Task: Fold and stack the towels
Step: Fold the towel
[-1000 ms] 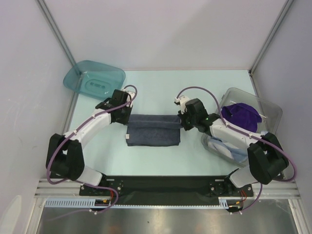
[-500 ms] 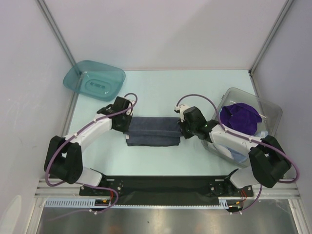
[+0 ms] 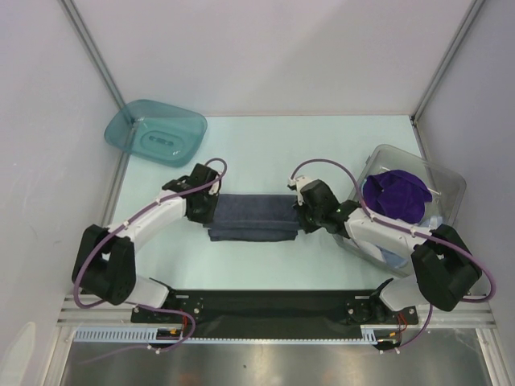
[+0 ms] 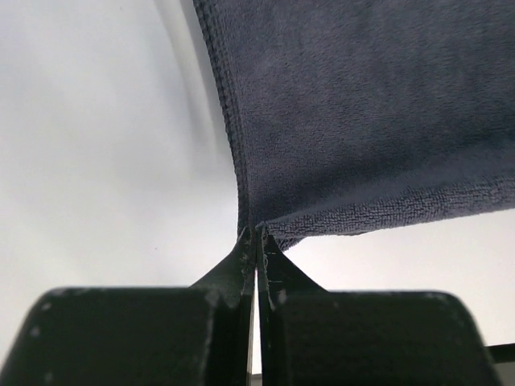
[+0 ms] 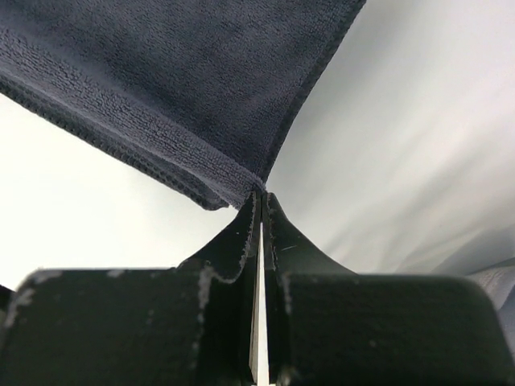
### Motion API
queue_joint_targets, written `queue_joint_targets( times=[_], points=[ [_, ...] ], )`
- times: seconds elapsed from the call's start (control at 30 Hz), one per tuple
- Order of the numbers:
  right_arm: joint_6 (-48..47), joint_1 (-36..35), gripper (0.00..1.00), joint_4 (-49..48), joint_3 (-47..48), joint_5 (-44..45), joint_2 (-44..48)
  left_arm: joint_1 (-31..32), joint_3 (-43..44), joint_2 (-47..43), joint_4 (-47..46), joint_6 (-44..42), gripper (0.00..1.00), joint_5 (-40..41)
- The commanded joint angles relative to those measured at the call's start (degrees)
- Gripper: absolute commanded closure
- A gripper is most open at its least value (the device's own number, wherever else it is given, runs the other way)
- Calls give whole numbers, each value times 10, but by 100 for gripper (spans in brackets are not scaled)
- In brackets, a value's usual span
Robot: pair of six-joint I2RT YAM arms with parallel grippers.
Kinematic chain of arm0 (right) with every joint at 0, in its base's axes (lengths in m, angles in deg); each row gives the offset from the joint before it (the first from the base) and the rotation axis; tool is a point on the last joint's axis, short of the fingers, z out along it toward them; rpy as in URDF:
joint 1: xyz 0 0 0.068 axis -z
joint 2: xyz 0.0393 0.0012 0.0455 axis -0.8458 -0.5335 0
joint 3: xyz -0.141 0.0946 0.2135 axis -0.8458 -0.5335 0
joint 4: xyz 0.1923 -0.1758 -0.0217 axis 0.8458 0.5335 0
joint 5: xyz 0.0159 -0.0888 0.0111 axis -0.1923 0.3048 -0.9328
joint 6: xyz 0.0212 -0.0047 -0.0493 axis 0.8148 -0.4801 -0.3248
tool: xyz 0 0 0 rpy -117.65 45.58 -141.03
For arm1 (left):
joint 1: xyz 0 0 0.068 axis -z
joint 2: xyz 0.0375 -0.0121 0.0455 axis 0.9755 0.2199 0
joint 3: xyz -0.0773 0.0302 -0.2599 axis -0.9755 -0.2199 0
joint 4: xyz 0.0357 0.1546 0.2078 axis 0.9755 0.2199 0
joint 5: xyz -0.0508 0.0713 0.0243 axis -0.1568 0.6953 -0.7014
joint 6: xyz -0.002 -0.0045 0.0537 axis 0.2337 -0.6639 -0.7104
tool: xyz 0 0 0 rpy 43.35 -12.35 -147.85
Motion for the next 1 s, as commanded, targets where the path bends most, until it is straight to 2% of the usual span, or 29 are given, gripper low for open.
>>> queue_joint_targets(
  times=[0.0,0.07,0.13,0.17,0.2,0.27,0.33,0.4,0.6,0.73,0.83,0.97],
  points=[
    [15,-12,100,16,-2,9,0,11,-6,18,29,32,100,36],
    [20,-17,98,24,-1,15,-1,15,1,25,42,41,96,46],
    [26,-20,93,28,0,18,-2,15,9,27,53,47,79,61],
    [34,-20,89,39,3,20,0,17,13,26,67,53,64,70],
    [37,-20,81,46,5,18,0,20,18,26,74,57,60,81],
    [44,-21,76,60,12,5,10,21,35,21,101,74,50,122],
    [50,-22,70,71,25,-20,18,23,61,18,118,86,48,154],
    [59,-22,68,107,41,-20,27,23,71,2,115,97,48,144],
    [92,-14,71,143,120,-20,-5,23,33,-48,-34,136,45,-55],
    [110,-9,73,119,114,-20,-36,22,13,-12,-56,163,45,-46],
    [115,-6,74,57,66,-39,-58,22,-19,16,-68,193,45,-24],
    [118,-8,74,27,33,-45,-84,19,-42,47,-86,211,45,-9]
  ],
)
